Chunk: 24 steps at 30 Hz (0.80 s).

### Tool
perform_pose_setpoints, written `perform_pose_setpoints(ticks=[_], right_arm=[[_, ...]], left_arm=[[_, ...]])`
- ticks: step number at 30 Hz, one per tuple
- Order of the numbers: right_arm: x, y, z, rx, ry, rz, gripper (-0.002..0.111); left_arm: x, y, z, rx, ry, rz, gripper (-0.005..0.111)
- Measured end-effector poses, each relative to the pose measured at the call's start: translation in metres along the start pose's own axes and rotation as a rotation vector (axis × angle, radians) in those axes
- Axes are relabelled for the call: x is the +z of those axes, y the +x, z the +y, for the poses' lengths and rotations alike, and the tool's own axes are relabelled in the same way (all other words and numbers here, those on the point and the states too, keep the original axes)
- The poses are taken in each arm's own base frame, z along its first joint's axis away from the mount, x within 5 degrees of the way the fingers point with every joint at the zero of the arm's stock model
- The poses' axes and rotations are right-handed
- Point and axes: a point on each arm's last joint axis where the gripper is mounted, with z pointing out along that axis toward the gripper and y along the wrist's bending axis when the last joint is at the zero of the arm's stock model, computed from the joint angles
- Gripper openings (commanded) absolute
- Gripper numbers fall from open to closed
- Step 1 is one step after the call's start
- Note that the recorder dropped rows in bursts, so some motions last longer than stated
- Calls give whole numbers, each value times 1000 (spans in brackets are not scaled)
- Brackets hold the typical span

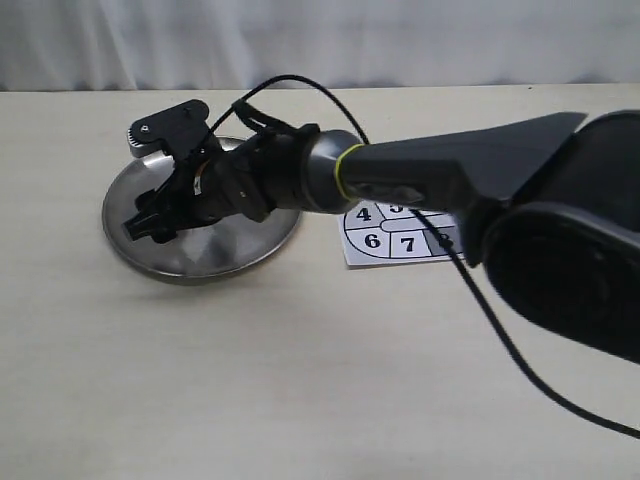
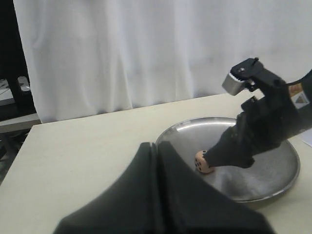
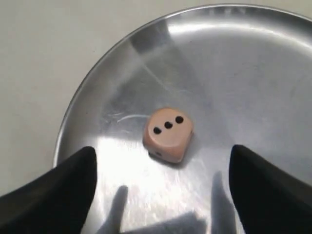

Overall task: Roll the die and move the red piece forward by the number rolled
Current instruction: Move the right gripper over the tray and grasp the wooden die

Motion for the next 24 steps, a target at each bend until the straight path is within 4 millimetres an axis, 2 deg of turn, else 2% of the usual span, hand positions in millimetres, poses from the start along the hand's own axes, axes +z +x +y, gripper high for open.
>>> perform_pose_setpoints(ticks=[4,6,9,12,14,17,19,23,24], right_arm=[[26,1,0,0,0,-9,67],[37,5,0,-4,1,-1,56],[48,11,-1,-39,2,11,30],[49,10,-1,-55,3,13,8],[49,11,-1,-59,4,21,4],[46,10,-1,-79,8,51,4],[36,5,-1,-131,15,98,4],[-1,-19,-4,-214,44,164,4],[-17,-30,-9,-212,56,168,4]], left_arm=[[0,0,0,0,0,0,0],[0,0,0,0,0,0,0],[0,0,0,0,0,0,0],[0,0,0,0,0,0,0],[0,0,0,0,0,0,0],[0,0,0,0,0,0,0],[0,0,0,0,0,0,0],[0,0,0,0,0,0,0],[0,0,0,0,0,0,0]])
